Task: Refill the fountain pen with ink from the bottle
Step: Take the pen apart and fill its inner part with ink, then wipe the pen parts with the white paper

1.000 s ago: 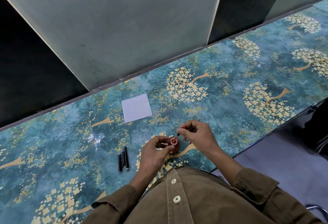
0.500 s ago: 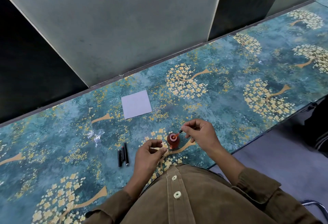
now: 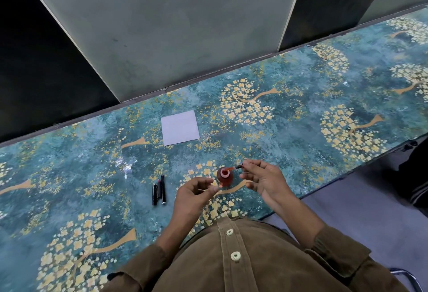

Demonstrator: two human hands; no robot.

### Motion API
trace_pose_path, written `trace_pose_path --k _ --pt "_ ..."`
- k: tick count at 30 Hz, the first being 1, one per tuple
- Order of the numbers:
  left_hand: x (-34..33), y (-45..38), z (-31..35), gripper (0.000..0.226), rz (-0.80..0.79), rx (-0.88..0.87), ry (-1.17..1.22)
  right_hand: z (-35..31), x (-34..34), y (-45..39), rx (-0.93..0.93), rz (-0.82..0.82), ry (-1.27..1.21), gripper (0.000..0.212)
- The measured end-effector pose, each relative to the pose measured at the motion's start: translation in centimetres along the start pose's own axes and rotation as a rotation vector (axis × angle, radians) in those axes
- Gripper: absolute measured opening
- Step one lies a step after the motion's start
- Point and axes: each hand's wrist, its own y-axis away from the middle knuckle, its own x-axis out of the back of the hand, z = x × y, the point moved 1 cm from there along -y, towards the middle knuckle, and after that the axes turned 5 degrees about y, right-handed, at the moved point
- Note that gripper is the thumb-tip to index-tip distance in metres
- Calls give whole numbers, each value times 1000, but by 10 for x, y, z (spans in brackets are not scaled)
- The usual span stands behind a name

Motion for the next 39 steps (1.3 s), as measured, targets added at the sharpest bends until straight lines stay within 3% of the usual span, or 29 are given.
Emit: trace_pose_path --k 9,13,16,24,30,35,39 --pt "-3 14 28 30 -89 -42 243 13 -25 19 -203 -272 -39 15" --pt "6 18 29 9 -51 -64 271 20 -37 25 -220 -371 77 16" --pt "13 22 26 5 -28 -63 263 27 -43 29 -201 -404 189 12" --pt "35 29 9 13 -16 -23 115 42 -57 32 167 -362 768 18" --pt "56 36 -13 15 11 -7 -3 63 -64 44 181 -301 819 13" --pt "89 36 -35 18 379 -50 -363 85 -61 55 156 -270 758 12" --pt "107 26 -42 28 439 -92 -621 92 -58 59 151 -274 720 11"
